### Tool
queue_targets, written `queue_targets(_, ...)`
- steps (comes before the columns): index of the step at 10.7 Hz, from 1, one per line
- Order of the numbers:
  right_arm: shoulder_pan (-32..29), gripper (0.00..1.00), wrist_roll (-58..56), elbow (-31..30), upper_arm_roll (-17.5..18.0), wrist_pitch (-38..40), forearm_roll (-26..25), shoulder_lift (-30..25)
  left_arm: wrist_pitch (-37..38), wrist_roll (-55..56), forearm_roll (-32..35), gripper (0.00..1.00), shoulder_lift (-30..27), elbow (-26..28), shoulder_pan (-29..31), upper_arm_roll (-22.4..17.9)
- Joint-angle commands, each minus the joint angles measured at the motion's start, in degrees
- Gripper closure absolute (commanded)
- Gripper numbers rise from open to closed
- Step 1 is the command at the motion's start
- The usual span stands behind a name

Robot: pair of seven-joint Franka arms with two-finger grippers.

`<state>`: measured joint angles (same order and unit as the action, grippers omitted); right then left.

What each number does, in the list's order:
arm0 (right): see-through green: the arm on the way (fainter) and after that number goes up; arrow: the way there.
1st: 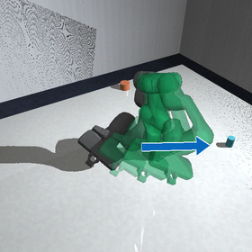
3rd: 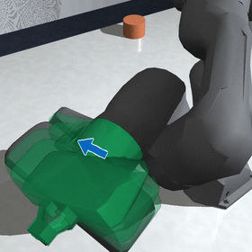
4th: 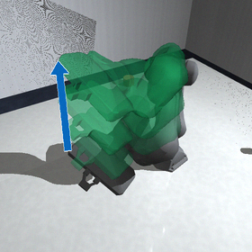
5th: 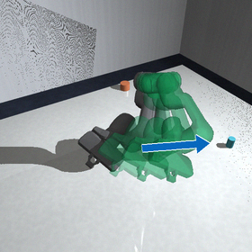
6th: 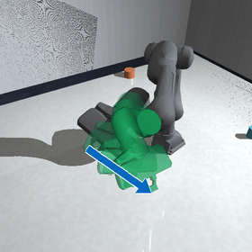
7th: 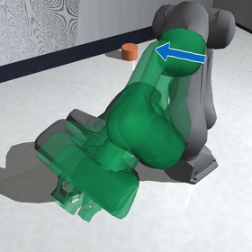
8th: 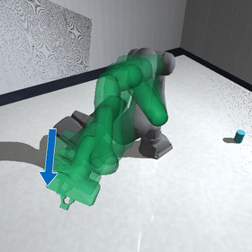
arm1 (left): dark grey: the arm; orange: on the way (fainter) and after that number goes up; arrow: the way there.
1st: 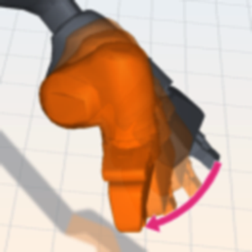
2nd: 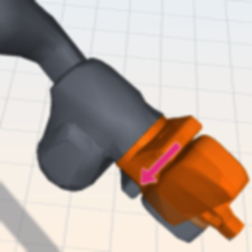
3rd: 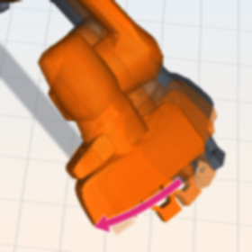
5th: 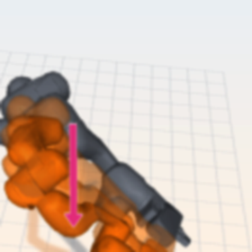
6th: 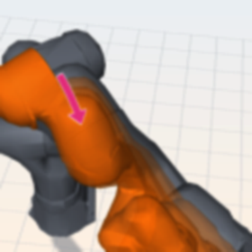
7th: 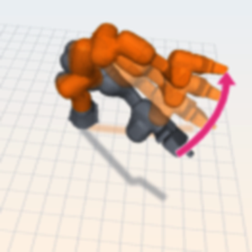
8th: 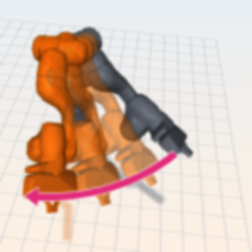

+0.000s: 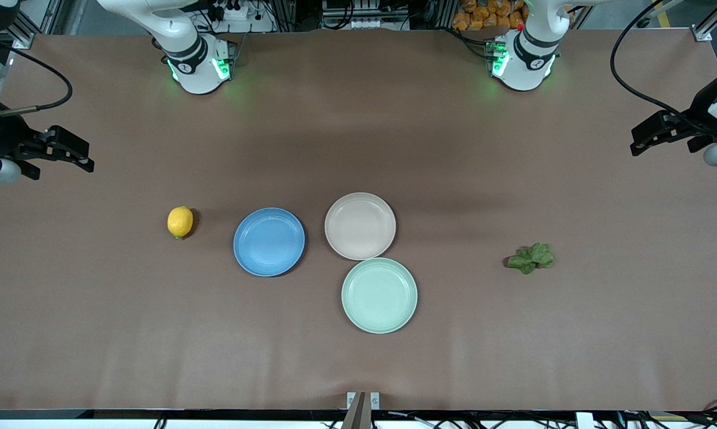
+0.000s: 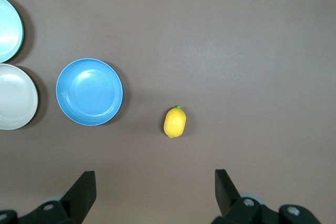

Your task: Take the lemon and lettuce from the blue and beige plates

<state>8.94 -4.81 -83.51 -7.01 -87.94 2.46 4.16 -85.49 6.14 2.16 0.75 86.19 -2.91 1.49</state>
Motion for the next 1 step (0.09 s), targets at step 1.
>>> queue_targets(1,-0.76,0.0,-0.56,-0.34,0.59,-0.22,-0.44,-0.64,0.5,-1.22,-0.31,0.0,-0.49,0.56,0.45,0.53)
